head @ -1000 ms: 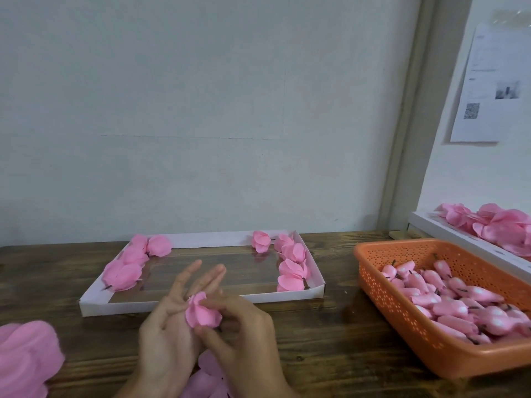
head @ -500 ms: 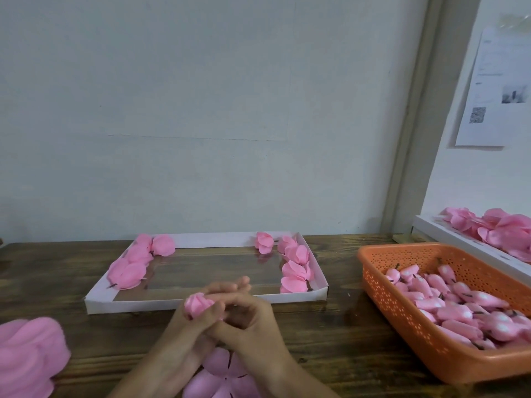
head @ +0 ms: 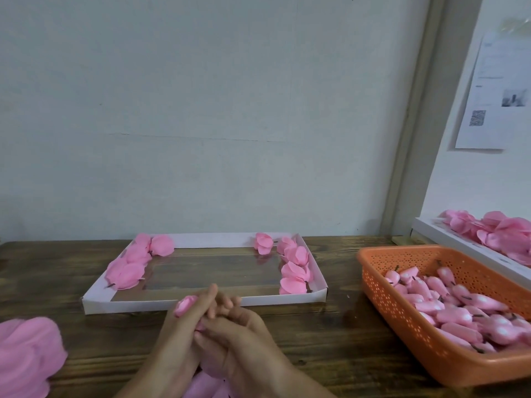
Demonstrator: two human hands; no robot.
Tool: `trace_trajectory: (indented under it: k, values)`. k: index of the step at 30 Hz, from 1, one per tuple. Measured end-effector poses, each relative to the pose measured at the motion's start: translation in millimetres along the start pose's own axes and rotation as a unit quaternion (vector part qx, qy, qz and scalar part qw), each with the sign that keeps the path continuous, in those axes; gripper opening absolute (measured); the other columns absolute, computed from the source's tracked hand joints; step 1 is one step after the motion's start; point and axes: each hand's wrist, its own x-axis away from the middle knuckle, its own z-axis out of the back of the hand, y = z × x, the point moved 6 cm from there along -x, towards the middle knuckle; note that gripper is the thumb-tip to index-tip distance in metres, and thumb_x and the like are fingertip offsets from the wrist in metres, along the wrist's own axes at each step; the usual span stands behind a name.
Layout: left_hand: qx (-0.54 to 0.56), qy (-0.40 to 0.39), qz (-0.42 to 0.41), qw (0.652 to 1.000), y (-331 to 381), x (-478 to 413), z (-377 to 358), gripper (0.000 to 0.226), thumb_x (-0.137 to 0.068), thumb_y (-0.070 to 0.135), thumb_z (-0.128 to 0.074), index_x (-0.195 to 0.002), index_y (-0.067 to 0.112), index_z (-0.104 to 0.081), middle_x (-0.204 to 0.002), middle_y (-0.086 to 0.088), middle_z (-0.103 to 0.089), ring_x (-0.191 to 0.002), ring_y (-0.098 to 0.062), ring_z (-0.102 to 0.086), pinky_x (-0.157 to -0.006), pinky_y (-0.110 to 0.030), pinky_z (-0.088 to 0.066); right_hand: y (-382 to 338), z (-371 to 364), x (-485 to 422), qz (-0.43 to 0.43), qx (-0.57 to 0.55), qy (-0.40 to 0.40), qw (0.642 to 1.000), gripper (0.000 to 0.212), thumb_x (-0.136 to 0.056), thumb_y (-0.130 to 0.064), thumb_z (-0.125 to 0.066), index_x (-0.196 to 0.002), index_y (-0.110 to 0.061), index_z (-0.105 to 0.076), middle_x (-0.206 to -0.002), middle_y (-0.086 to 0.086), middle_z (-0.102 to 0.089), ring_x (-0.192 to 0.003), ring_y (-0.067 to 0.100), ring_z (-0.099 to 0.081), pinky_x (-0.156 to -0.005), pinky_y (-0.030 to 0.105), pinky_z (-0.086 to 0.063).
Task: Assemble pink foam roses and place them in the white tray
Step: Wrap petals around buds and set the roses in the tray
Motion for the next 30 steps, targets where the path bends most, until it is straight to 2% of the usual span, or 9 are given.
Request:
trace_trajectory:
  k: [2, 5, 10, 15, 18, 20, 22, 25, 30]
  values:
    - [-0.02, 0.02, -0.009, 1.0, 0, 0, 2, 0.043, -0.082, 0.028, -0.068, -0.048, 0.014, -0.046, -0.082, -0.018, -0.066, -0.094, -0.032, -0.075, -0.082, -0.044, -0.057, -2, 0, -1, 0.057, 0.1, -0.001, 0.993, 0.016, -0.09, 0.001, -0.071, -0.106, 0.001, -0.071, -0.109, 0.011, -0.076, -0.109, 0.021, -0.071, -0.104, 0.038, -0.052]
    - [-0.037, -0.002, 0.01, 0.999, -2, 0, 0, 0.032, -0.079, 0.028, -0.07, -0.06, 0.003, -0.065, -0.094, -0.023, -0.073, -0.093, -0.032, -0.077, -0.066, -0.035, -0.062, -5, 5, -5, 0.1, 0.189, 0.016, 0.977, 0.009, -0.094, -0.004, -0.07, -0.103, -0.005, -0.067, -0.09, -0.002, -0.075, -0.084, 0.012, -0.071, -0.086, 0.031, -0.056]
    - [-0.032, -0.041, 0.045, 0.998, -1, 0, 2, 0.04, -0.081, 0.03, -0.07, -0.054, 0.008, -0.05, -0.077, -0.021, -0.063, -0.077, -0.028, -0.077, -0.031, -0.013, -0.035, 6, -2, -5, -0.004, 0.083, 0.043, 0.996, 0.008, -0.103, -0.007, -0.062, -0.099, -0.001, -0.061, -0.07, 0.008, -0.065, -0.059, 0.017, -0.063, -0.059, 0.026, -0.052]
    - [-0.074, -0.037, 0.047, 0.995, -4, -2, 5, 0.058, -0.078, 0.038, -0.086, -0.047, 0.008, -0.048, -0.071, -0.015, -0.068, -0.094, -0.037, -0.074, -0.042, -0.018, -0.045, 10, -6, 2, -0.029, 0.102, 0.062, 0.992, 0.01, -0.104, -0.007, -0.059, -0.103, 0.002, -0.063, -0.068, 0.009, -0.064, -0.053, 0.023, -0.061, -0.052, 0.028, -0.05]
    - [-0.108, -0.001, 0.046, 0.993, -3, -3, 7, 0.041, -0.073, 0.044, -0.077, -0.063, 0.005, -0.069, -0.1, -0.024, -0.078, -0.072, -0.029, -0.076, -0.04, -0.019, -0.047, 4, -4, 5, -0.009, 0.148, 0.081, 0.986, 0.019, -0.104, 0.004, -0.053, -0.122, 0.001, -0.06, -0.078, 0.003, -0.067, -0.06, 0.018, -0.063, -0.058, 0.025, -0.051]
    - [-0.131, -0.007, 0.048, 0.99, -2, -4, 7, 0.039, -0.071, 0.047, -0.074, -0.066, 0.008, -0.072, -0.105, -0.026, -0.077, -0.05, -0.023, -0.064, -0.034, -0.016, -0.036, -2, -2, 6, 0.011, 0.189, 0.082, 0.978, 0.022, -0.103, 0.007, -0.054, -0.119, -0.005, -0.065, -0.077, 0.006, -0.068, -0.066, 0.019, -0.063, -0.065, 0.027, -0.051]
    - [-0.14, -0.028, 0.054, 0.988, -3, -4, 8, 0.044, -0.072, 0.046, -0.079, -0.062, 0.005, -0.065, -0.107, -0.028, -0.075, -0.051, -0.022, -0.056, -0.038, -0.017, -0.033, -3, -4, 6, 0.028, 0.229, 0.073, 0.97, 0.017, -0.105, 0.003, -0.054, -0.107, -0.009, -0.066, -0.072, 0.004, -0.066, -0.065, 0.018, -0.061, -0.065, 0.027, -0.051]
    - [-0.131, -0.049, 0.054, 0.989, -2, -2, 5, 0.055, -0.074, 0.044, -0.086, -0.059, 0.006, -0.05, -0.089, -0.028, -0.07, -0.075, -0.039, -0.057, -0.062, -0.046, -0.044, 6, -5, 5, 0.0, 0.242, 0.099, 0.965, 0.014, -0.11, -0.015, -0.049, -0.102, -0.007, -0.057, -0.077, 0.003, -0.06, -0.065, 0.015, -0.057, -0.064, 0.026, -0.047]
    - [-0.056, -0.027, 0.003, 0.998, 4, -1, 1, 0.047, -0.078, 0.032, -0.074, -0.051, 0.009, -0.042, -0.063, -0.022, -0.052, -0.079, -0.04, -0.073, -0.056, -0.039, -0.061, 1, 2, 9, 0.022, 0.345, 0.113, 0.931, 0.018, -0.103, -0.042, -0.063, -0.097, -0.029, -0.073, -0.077, -0.003, -0.07, -0.071, 0.015, -0.07, -0.074, 0.031, -0.057]
